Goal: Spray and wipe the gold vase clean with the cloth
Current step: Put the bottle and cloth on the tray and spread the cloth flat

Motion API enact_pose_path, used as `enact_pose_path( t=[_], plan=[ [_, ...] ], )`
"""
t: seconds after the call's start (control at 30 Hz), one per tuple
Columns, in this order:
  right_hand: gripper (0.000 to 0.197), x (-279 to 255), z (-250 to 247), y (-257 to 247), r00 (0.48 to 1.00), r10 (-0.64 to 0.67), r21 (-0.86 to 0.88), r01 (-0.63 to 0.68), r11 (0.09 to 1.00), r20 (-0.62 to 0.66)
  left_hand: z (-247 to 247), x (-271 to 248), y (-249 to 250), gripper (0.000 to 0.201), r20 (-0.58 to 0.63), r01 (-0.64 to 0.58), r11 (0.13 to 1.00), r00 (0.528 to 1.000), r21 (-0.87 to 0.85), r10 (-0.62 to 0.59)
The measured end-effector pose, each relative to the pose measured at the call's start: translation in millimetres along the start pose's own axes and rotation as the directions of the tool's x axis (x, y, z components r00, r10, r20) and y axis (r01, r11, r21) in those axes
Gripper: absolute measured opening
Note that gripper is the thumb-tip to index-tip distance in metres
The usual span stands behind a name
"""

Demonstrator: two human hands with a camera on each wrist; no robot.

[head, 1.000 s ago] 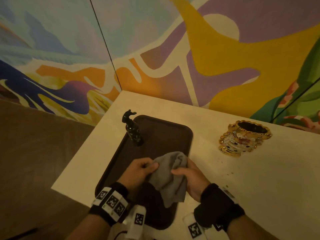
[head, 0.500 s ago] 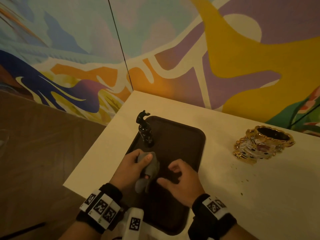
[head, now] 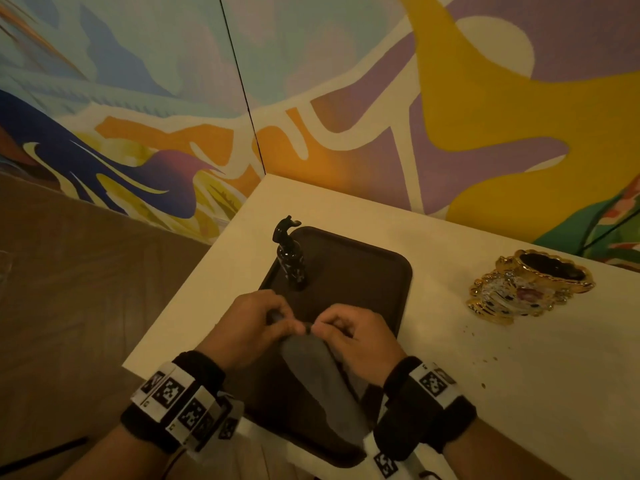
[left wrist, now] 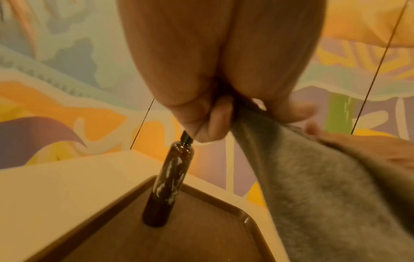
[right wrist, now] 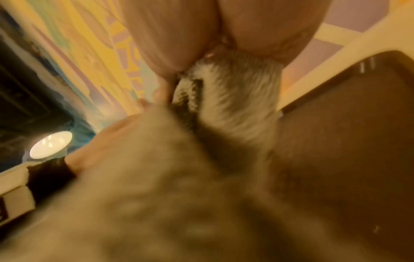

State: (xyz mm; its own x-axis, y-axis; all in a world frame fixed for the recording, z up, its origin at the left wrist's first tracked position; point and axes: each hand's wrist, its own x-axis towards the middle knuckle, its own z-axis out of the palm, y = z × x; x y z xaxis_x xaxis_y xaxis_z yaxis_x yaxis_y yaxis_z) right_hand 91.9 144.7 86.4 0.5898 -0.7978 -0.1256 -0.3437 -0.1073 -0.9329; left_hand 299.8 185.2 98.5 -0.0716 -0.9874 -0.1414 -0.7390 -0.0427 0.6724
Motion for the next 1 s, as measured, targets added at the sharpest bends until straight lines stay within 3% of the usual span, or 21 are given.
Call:
enact_pose_path(
  t=[0.1,0.17,0.23,0.33,0.43,0.53,0.63,0.67,0.73,0.77,0.83,0.87,0.9,1.0],
  plan=[
    [0.018,2,-20,0,0.978,0.117,-0.150,-0.091,0.984,0.175,-16,2,0,0.045,0.033,-0.035,0.999,0.999,0.042,0.033],
    [0.012,1,-33,2,0.955,0.163,-0.231,-0.105,0.967,0.247,-27,4,-5,0.047,0.017,-0.066,0.996,0.998,0.062,0.066],
    [0.008,1,-43,3,0.973,0.126,-0.304,-0.062,0.951,0.193,-32,4,-10,0.040,0.007,-0.077,0.994,0.997,0.080,0.077],
    [0.020,4,-53,-2,0.999,0.038,-0.406,-0.028,0.913,0.016,-32,6,-15,0.009,-0.051,-0.090,0.988,0.994,0.126,0.097],
    [0.019,8,-60,-15,0.989,-0.107,-0.486,0.044,0.873,-0.104,-34,8,-16,0.018,-0.177,-0.080,0.979,0.978,0.189,0.114],
    [0.018,-3,-53,-27,0.960,-0.252,-0.559,0.144,0.817,-0.120,-40,0,-15,0.019,-0.281,-0.195,0.941,0.920,0.278,0.274],
    [0.024,-30,-30,-22,0.957,-0.284,-0.621,0.187,0.761,-0.060,-36,-20,-26,0.036,-0.204,-0.269,0.895,0.912,0.356,0.355],
    [0.029,-38,-20,-17,0.971,-0.239,-0.632,0.190,0.751,0.007,-29,-29,-34,0.046,-0.146,-0.262,0.886,0.930,0.383,0.338],
    [0.031,-51,0,-1,0.980,0.007,-0.617,0.121,0.778,0.201,-9,-47,-48,0.053,0.011,-0.216,0.855,0.971,0.472,0.239],
    [0.029,-54,8,10,0.945,0.133,-0.601,0.078,0.796,0.298,2,-54,-52,0.046,0.112,-0.167,0.848,0.986,0.503,0.127],
    [0.029,-57,21,30,0.826,0.342,-0.582,-0.020,0.813,0.448,25,-67,-67,0.035,0.262,-0.083,0.849,0.963,0.522,-0.067],
    [0.035,-58,24,39,0.787,0.408,-0.585,-0.075,0.808,0.462,35,-71,-76,0.037,0.315,-0.045,0.852,0.938,0.522,-0.143],
    [0.041,-57,25,48,0.787,0.441,-0.592,-0.121,0.797,0.432,42,-72,-82,0.039,0.345,0.001,0.856,0.915,0.517,-0.210],
    [0.040,-43,23,66,0.905,0.342,-0.665,-0.093,0.741,0.254,65,-55,-96,0.044,0.304,0.045,0.874,0.928,0.484,-0.216]
  ],
)
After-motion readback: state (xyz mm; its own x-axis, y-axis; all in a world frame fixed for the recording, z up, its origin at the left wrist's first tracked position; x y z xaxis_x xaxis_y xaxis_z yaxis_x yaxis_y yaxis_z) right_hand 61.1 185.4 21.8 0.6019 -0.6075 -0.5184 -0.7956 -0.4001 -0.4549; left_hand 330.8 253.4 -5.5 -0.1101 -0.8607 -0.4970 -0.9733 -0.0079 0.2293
